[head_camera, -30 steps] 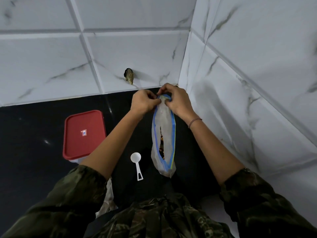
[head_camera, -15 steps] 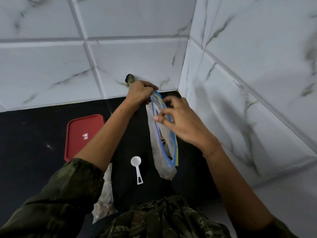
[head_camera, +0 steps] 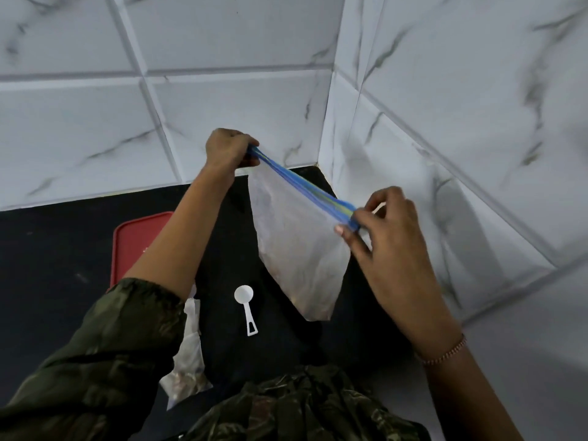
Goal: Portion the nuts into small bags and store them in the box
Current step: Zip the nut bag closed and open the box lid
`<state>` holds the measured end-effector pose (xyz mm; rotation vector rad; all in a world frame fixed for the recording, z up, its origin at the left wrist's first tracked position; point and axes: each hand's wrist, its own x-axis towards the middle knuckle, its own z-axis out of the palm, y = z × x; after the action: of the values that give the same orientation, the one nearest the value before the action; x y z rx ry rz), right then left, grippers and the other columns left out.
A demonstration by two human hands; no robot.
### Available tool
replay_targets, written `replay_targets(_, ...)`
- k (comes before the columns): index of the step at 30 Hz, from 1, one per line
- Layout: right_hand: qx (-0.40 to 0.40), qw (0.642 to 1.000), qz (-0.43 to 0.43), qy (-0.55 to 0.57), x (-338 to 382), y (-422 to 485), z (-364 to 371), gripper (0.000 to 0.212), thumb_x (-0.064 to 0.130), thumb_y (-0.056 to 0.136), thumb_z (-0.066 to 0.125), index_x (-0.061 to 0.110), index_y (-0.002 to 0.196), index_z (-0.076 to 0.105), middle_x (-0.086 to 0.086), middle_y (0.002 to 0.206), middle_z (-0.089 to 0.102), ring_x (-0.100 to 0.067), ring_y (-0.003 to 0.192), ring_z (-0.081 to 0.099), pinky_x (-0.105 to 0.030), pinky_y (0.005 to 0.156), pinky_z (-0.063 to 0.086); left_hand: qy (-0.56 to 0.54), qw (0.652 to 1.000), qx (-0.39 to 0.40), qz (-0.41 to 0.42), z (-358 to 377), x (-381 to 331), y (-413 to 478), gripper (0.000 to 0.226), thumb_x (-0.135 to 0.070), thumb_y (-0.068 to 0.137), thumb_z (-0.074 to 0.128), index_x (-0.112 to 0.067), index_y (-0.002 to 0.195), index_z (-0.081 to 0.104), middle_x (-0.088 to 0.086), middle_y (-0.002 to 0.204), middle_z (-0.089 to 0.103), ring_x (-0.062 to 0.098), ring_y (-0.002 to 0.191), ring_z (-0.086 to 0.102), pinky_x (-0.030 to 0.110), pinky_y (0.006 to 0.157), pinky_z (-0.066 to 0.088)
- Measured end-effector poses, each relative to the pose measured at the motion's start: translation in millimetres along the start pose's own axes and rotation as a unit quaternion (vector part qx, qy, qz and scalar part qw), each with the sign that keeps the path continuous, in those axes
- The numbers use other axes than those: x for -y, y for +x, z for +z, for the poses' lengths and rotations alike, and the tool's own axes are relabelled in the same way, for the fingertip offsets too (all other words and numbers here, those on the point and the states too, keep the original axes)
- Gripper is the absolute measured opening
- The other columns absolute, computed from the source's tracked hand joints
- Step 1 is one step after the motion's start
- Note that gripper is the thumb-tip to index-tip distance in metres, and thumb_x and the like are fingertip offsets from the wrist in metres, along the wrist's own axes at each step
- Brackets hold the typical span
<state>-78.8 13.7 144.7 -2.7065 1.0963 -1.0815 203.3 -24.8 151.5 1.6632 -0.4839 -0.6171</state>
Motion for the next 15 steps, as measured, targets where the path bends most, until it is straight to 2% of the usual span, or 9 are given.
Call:
replay_targets(3, -0.077, 0.996, 0.022, 0.030, -4.2, 8.0, 8.8, 0.037, 0.043, 0.089, 0.056, 0.006, 0.082, 0.060, -0.012, 0.100, 0.049, -0.018, 0.079, 0.049, -0.022, 0.061, 0.038, -0.033, 0.999, -0.017, 0.001, -9.9, -3.7, -0.6, 0.020, 0.001, 0.082, 0.061, -0.005, 0.063, 0.062, 0.010, 0.063, 0.058, 0.012, 0.038, 0.059, 0.023, 0.051, 0.054)
replay_targets(6, -0.074, 0.994, 0.035, 0.068, -32.7, 20.7, 34.3, 0.032, 0.036, 0.089, 0.061, 0.006, 0.080, 0.060, -0.009, 0.095, 0.050, -0.020, 0.076, 0.054, -0.029, 0.061, 0.047, -0.095, 0.995, 0.005, -0.009, -23.9, -1.1, -5.7, 0.022, -0.002, 0.087, 0.051, -0.002, 0.070, 0.063, 0.012, 0.076, 0.063, 0.018, 0.058, 0.064, 0.022, 0.057, 0.056)
replay_targets(8, -0.064, 0.995, 0.035, 0.073, -53.1, 32.9, 50.3, 0.026, 0.029, 0.091, 0.059, 0.005, 0.083, 0.063, -0.009, 0.089, 0.054, -0.023, 0.074, 0.056, -0.037, 0.062, 0.050, -0.139, 0.990, 0.006, -0.015, -36.3, 1.9, -9.6, 0.023, 0.001, 0.089, 0.047, 0.001, 0.072, 0.062, 0.012, 0.075, 0.059, 0.021, 0.064, 0.061, 0.020, 0.056, 0.056)
replay_targets(12, -0.043, 0.997, 0.006, 0.066, -70.5, 54.2, 80.9, 0.019, 0.020, 0.093, 0.055, 0.004, 0.092, 0.066, -0.010, 0.089, 0.059, -0.025, 0.081, 0.057, -0.025, 0.069, 0.041, -0.119, 0.993, -0.008, -0.015, -57.2, 17.6, -16.7, 0.022, 0.014, 0.088, 0.047, 0.001, 0.078, 0.063, -0.001, 0.041, 0.054, 0.016, 0.058, 0.058, 0.015, 0.053, 0.054)
replay_targets(13, -0.039, 0.995, 0.016, 0.091, -71.2, 60.7, 86.4, 0.017, 0.018, 0.093, 0.055, 0.005, 0.095, 0.066, -0.009, 0.091, 0.060, -0.025, 0.084, 0.058, -0.025, 0.071, 0.041, -0.104, 0.995, -0.001, -0.007, -61.5, 23.1, -19.8, 0.022, 0.016, 0.088, 0.047, 0.002, 0.084, 0.064, -0.002, 0.041, 0.057, 0.015, 0.056, 0.060, 0.014, 0.054, 0.054)
replay_targets(15, -0.037, 0.988, 0.056, 0.138, -72.9, 75.0, 93.9, 0.014, 0.018, 0.092, 0.057, 0.012, 0.102, 0.065, -0.005, 0.092, 0.064, -0.022, 0.084, 0.060, -0.028, 0.072, 0.047, -0.090, 0.996, 0.024, 0.009, -69.5, 32.6, -27.2, 0.021, 0.018, 0.088, 0.048, 0.005, 0.097, 0.062, 0.007, 0.057, 0.064, 0.010, 0.051, 0.065, 0.013, 0.058, 0.055)
